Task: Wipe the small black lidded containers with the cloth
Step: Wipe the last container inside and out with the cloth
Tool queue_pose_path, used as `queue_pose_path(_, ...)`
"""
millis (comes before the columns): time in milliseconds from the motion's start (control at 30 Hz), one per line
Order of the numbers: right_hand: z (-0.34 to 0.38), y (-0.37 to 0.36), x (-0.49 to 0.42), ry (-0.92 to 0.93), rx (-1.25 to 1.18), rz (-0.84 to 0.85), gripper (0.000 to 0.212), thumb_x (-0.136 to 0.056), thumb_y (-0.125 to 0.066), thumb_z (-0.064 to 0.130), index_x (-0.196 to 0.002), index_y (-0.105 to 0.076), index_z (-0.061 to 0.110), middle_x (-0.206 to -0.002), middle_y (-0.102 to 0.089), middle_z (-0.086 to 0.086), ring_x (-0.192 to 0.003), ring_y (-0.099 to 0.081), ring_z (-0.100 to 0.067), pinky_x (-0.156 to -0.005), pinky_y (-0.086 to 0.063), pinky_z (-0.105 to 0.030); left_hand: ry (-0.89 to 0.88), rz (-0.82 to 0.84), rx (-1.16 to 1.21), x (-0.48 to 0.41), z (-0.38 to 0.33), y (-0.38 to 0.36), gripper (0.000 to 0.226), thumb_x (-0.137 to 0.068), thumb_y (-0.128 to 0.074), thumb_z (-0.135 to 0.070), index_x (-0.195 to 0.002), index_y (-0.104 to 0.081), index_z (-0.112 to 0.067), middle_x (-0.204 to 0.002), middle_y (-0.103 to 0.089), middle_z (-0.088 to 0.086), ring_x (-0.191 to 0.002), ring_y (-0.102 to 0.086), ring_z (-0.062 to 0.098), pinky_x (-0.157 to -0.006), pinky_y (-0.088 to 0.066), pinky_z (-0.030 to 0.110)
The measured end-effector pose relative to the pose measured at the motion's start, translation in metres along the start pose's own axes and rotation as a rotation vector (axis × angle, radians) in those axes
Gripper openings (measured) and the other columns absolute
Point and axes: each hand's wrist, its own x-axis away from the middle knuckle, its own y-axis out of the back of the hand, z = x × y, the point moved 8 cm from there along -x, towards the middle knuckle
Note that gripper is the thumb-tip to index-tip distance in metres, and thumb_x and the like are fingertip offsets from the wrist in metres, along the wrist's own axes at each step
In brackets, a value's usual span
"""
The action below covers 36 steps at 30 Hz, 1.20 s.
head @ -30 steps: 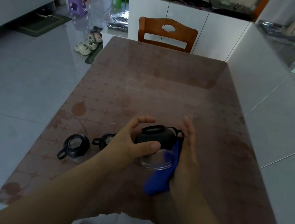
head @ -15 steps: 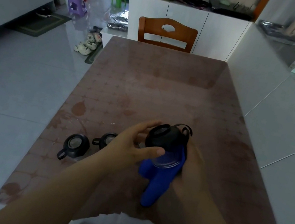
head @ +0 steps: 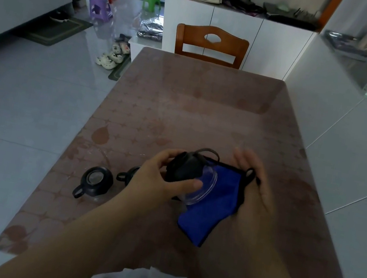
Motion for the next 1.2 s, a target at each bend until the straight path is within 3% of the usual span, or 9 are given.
queue_pose_path(167,0.017,-0.048,0.002,0.139,0.569,0.349,0.051,-0.1,-0.035,0.012,-0.122,-0.037,0.058,-0.143,-0.029,0.021,-0.13,-0.029,0.01,-0.106,-0.031,-0.009,-0.065,-0.043,-0.146,0.002,0.001,-0.008,0.064,-0.063,-0.084,-0.019,-0.119,-0.054,-0.028,-0.113,-0.058,-0.018,-0.102,-0.06,0.003,-0.083,-0.055,0.019)
queue_pose_path(233,0.01,-0.054,0.002,0.171,0.682,0.338,0.052,-0.098,-0.044,0.019,-0.128,-0.031,0.06,-0.144,-0.022,0.023,-0.132,-0.027,0.008,-0.106,-0.032,-0.012,-0.074,-0.041,-0.116,0.002,0.003,-0.01,0.054,-0.067,-0.081,-0.013,-0.111,-0.057,-0.031,-0.109,-0.062,-0.016,-0.1,-0.062,0.002,-0.082,-0.054,0.017)
queue_pose_path(333,0.0,-0.039,-0.003,-0.029,0.408,0.181,0.068,-0.08,-0.066,0.037,-0.136,-0.03,0.052,-0.134,-0.042,0.017,-0.114,-0.053,-0.003,-0.089,-0.054,-0.023,-0.058,-0.016,-0.048,0.004,0.008,-0.01,0.05,-0.068,-0.079,-0.006,-0.097,-0.057,-0.04,-0.097,-0.066,-0.022,-0.087,-0.065,-0.006,-0.069,-0.052,0.01)
queue_pose_path(467,-0.018,-0.032,-0.004,-0.218,0.207,0.203,0.082,-0.054,-0.072,0.05,-0.131,-0.044,0.04,-0.119,-0.063,0.004,-0.101,-0.066,-0.019,-0.083,-0.057,-0.038,-0.02,0.045,0.076,0.007,0.012,-0.012,0.052,-0.069,-0.076,0.001,-0.099,-0.059,-0.038,-0.092,-0.067,-0.026,-0.085,-0.066,-0.006,-0.067,-0.053,0.013)
queue_pose_path(600,-0.02,-0.034,-0.003,-0.254,0.005,0.258,0.049,-0.072,-0.061,0.028,-0.12,-0.058,0.034,-0.117,-0.068,0.0,-0.1,-0.068,-0.02,-0.082,-0.058,-0.038,0.01,0.066,0.181,0.006,0.014,-0.012,0.063,-0.051,-0.081,-0.029,-0.11,-0.06,-0.03,-0.112,-0.065,-0.01,-0.098,-0.066,0.005,-0.074,-0.056,0.02)
queue_pose_path(833,-0.024,-0.03,0.002,-0.213,-0.044,0.411,0.048,-0.077,-0.059,0.027,-0.123,-0.057,0.042,-0.131,-0.06,0.006,-0.116,-0.06,-0.021,-0.098,-0.049,-0.043,0.051,0.156,0.209,0.001,0.008,-0.004,0.06,-0.053,-0.078,-0.031,-0.109,-0.059,-0.03,-0.121,-0.061,-0.001,-0.099,-0.066,0.01,-0.075,-0.056,0.021)
queue_pose_path(1000,-0.019,0.003,-0.009,-0.231,-0.202,0.171,0.049,-0.071,-0.064,0.03,-0.12,-0.062,0.024,-0.125,-0.065,0.001,-0.124,-0.055,-0.024,-0.1,-0.047,-0.046,0.069,0.309,0.187,0.0,0.007,0.002,0.093,-0.048,-0.086,-0.049,-0.129,-0.051,-0.021,-0.128,-0.059,0.004,-0.112,-0.062,0.019,-0.083,-0.055,0.026)
queue_pose_path(1100,-0.003,0.003,-0.015,-0.176,-0.119,0.108,0.046,-0.071,-0.06,0.035,-0.115,-0.062,0.022,-0.116,-0.07,0.003,-0.12,-0.057,-0.018,-0.094,-0.052,-0.038,0.034,0.408,0.144,0.003,0.003,-0.009,0.093,-0.05,-0.088,-0.041,-0.132,-0.049,-0.022,-0.134,-0.054,0.001,-0.118,-0.058,0.019,-0.089,-0.053,0.031)
queue_pose_path(1200,-0.002,-0.026,-0.005,-0.157,0.077,0.294,0.027,-0.089,-0.052,0.038,-0.109,-0.067,0.028,-0.114,-0.069,0.007,-0.111,-0.063,-0.014,-0.085,-0.054,-0.029,-0.004,0.462,0.162,0.006,-0.001,-0.018,0.084,-0.057,-0.085,-0.018,-0.132,-0.048,-0.02,-0.134,-0.054,0.004,-0.121,-0.056,0.024,-0.094,-0.051,0.038)
